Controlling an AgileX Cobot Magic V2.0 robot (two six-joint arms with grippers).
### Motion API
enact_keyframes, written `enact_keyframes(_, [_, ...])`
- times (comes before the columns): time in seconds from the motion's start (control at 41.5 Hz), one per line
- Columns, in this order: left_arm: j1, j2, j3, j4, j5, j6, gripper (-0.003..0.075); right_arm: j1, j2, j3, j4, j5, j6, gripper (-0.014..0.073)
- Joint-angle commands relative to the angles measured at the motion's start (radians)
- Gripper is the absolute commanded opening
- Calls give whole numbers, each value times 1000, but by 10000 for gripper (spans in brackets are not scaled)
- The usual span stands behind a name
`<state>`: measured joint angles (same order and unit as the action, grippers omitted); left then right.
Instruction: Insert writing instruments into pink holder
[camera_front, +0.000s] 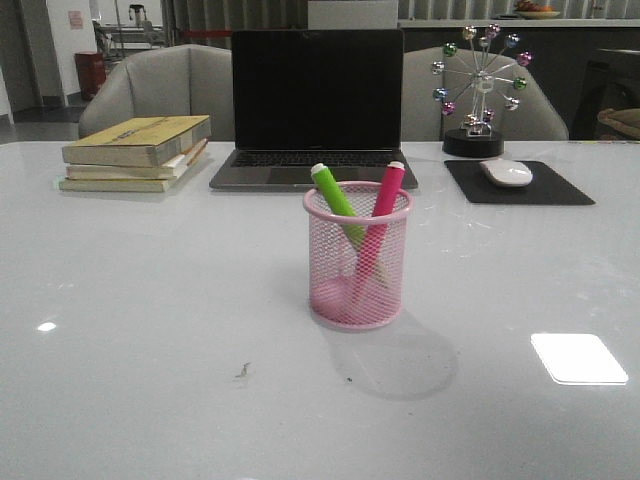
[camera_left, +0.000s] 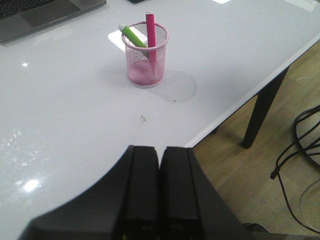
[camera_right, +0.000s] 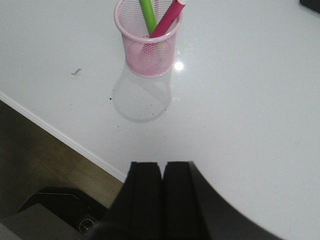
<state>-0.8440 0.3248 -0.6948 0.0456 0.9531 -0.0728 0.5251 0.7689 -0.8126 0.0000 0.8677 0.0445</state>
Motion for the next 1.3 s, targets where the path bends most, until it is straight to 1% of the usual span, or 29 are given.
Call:
enact_keyframes(0.0, [1, 13, -27, 1, -68, -13, 91, -6, -7, -28, -10, -57, -10, 55])
enact_keyframes(0.145, [0, -6, -12, -3, -88, -13, 91, -6, -7, -28, -10, -57, -10, 55])
enact_keyframes(0.217, [39, -33, 23, -8, -120, -13, 92, -6, -7, -28, -10, -57, -10, 55])
enact_keyframes(0.265, [97, -60, 54, 18, -157, -11, 92, -6, -7, -28, -10, -57, -10, 55])
enact_keyframes(0.313, [162, -95, 101, 51, -227, -11, 92, -6, -7, -28, -10, -54, -10, 55])
enact_keyframes(0.482, [408, -226, 313, 53, -564, -11, 92, -6, -7, -28, -10, -54, -10, 55])
enact_keyframes(0.53, [464, -259, 380, 53, -623, -11, 92, -6, -7, -28, -10, -54, -10, 55])
enact_keyframes(0.555, [518, -280, 435, 53, -673, -11, 92, -6, -7, -28, -10, -54, -10, 55])
enact_keyframes(0.627, [612, -321, 524, 24, -737, -11, 92, -6, -7, -28, -10, -54, -10, 55])
enact_keyframes(0.699, [669, -351, 596, -12, -785, -11, 92, -6, -7, -28, -10, -54, -10, 55])
enact_keyframes(0.772, [700, -351, 650, -32, -853, -11, 92, -6, -7, -28, -10, -53, -10, 55])
enact_keyframes(0.868, [703, -351, 707, -37, -963, -11, 92, -6, -7, -28, -10, -48, -10, 55])
enact_keyframes(0.916, [703, -351, 702, -37, -964, -11, 92, -6, -7, -28, -10, -45, -10, 55])
enact_keyframes(1.061, [720, -351, 704, -37, -1037, -11, 92, -6, -7, -28, -10, -44, -10, 55])
enact_keyframes(1.157, [738, -351, 704, -37, -1037, -11, 92, -6, -7, -28, -10, -44, -10, 55])
enact_keyframes(1.278, [736, -351, 704, -37, -1037, -11, 92, -6, -7, -28, -10, -44, -10, 55])
